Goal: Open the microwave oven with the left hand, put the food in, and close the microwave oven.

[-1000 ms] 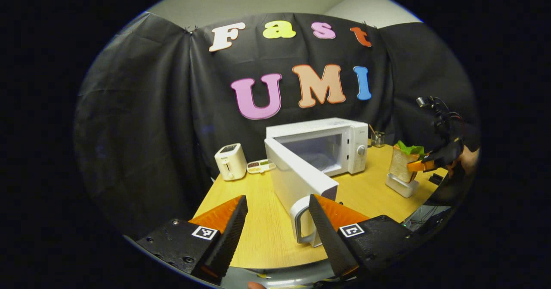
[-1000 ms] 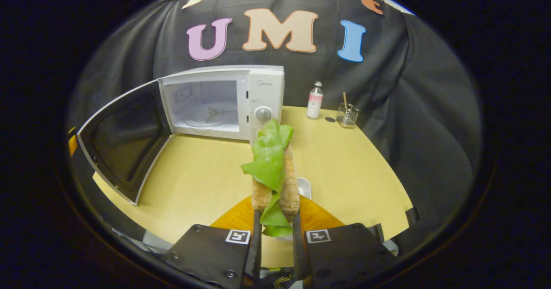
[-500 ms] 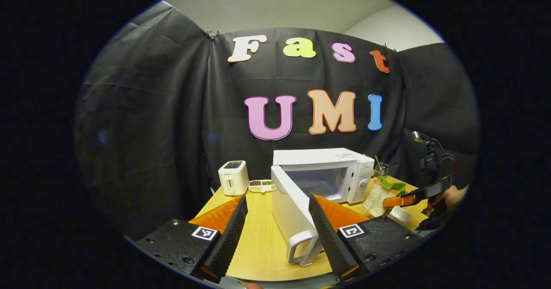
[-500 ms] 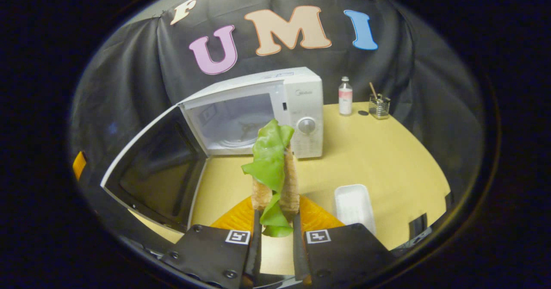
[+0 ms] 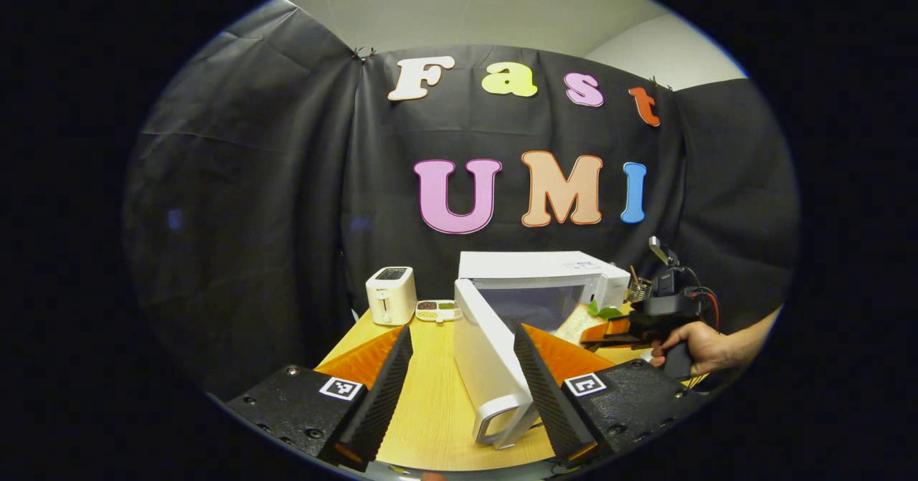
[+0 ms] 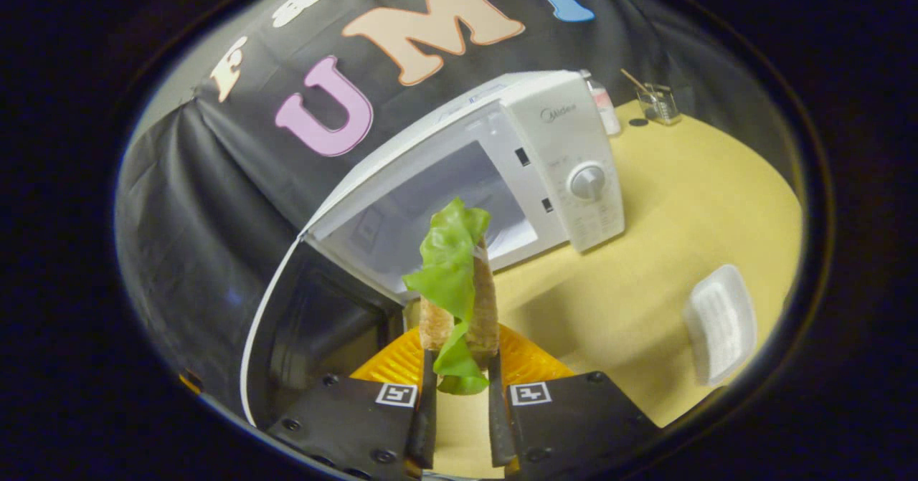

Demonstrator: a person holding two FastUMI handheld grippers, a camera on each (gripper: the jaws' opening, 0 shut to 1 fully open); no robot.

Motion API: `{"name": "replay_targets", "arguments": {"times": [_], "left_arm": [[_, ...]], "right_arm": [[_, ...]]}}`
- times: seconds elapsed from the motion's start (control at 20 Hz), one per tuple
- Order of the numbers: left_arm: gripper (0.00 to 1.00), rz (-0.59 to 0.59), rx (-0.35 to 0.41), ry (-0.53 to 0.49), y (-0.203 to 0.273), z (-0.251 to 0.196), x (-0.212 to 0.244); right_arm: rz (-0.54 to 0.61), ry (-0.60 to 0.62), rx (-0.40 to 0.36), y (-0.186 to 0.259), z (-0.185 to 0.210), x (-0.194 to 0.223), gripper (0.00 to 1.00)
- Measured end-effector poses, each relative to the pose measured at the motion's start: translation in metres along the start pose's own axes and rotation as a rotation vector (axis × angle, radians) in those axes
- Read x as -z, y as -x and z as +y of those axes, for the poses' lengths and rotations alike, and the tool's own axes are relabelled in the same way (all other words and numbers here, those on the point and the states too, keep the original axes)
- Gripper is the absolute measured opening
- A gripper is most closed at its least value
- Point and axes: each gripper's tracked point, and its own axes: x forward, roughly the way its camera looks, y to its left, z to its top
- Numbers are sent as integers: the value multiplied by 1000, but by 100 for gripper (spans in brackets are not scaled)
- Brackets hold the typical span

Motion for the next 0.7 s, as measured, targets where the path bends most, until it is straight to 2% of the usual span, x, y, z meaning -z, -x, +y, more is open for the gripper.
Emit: {"name": "replay_targets", "arguments": {"times": [0.15,0.25,0.3,0.55,0.7], "left_arm": [[87,9,-23,4,0,8,-1],[87,16,-42,-2,3,14,0],[87,16,-52,-8,2,17,-1],[87,31,-91,-45,6,29,1],[87,49,-109,-47,8,36,5]], "right_arm": [[-30,-107,3,-33,20,-6,27],[-59,-230,11,-55,30,-11,25],[-73,-286,9,-66,35,-12,32],[-126,-553,27,-107,42,-13,32],[-167,-663,32,-131,46,-25,32]]}}
